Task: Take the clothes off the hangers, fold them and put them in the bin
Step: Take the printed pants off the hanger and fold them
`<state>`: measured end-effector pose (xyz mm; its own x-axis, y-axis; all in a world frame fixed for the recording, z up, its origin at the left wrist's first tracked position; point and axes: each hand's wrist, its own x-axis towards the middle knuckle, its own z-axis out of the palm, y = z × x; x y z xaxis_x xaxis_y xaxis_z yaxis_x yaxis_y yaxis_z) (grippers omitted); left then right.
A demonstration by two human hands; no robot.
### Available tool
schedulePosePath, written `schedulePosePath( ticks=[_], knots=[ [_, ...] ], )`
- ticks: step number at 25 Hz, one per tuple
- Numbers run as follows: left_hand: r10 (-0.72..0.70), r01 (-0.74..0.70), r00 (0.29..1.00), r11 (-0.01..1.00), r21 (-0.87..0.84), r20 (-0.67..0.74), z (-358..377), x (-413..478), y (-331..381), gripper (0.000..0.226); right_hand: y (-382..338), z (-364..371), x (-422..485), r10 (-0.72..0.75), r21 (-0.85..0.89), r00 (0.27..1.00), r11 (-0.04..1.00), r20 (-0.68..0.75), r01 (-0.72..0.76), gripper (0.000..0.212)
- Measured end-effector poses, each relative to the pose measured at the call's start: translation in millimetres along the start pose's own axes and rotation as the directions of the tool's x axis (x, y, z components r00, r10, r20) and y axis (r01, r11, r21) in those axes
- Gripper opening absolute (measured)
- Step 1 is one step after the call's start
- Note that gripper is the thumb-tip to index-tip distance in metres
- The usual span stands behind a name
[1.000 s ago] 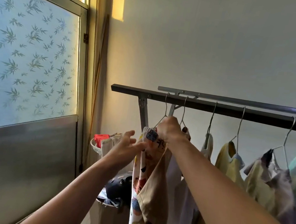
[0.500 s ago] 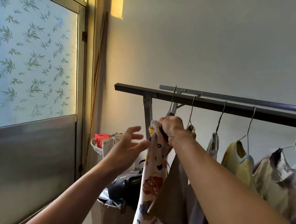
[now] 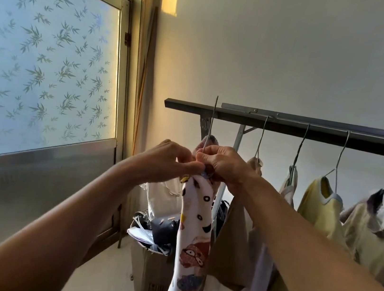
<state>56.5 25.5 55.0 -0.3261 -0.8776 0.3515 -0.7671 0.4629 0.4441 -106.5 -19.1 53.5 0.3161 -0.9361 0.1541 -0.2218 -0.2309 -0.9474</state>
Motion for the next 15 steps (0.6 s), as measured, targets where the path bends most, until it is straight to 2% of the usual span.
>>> schedulePosePath(
  ticks=[3, 5, 9, 12, 15],
  knots=[
    [0.000, 0.000, 0.994, 1.000, 0.001, 0.114, -9.4, -15.7, 9.2, 0.018, 5.6, 6.2, -1.7, 0.034, -0.049, 0.999, 0.998, -0.037, -0.035, 0.014],
    [-0.008, 0.011, 0.986, 1.000, -0.017, 0.168, -9.9, -28.1, 11.1, 0.016, 9.7, 6.8, 0.1, 0.079, 0.021, 0.994, 0.997, -0.070, -0.078, 0.017],
    [-0.040, 0.043, 0.988, 0.999, -0.018, 0.147, -12.1, -43.0, 8.4, 0.020, 10.2, 19.6, -3.1, 0.138, 0.118, 0.988, 0.985, -0.065, -0.129, 0.016],
    [-0.043, 0.048, 0.986, 0.998, -0.028, 0.159, -14.4, -54.2, 8.9, 0.018, 0.2, 20.0, -4.0, 0.168, 0.345, 0.984, 0.928, -0.050, -0.141, 0.016],
    [-0.072, 0.079, 0.984, 0.996, -0.036, 0.163, -8.3, -61.4, 3.0, 0.013, -6.2, 13.9, -5.0, 0.182, 0.569, 0.980, 0.800, 0.077, -0.193, 0.022]
  ],
)
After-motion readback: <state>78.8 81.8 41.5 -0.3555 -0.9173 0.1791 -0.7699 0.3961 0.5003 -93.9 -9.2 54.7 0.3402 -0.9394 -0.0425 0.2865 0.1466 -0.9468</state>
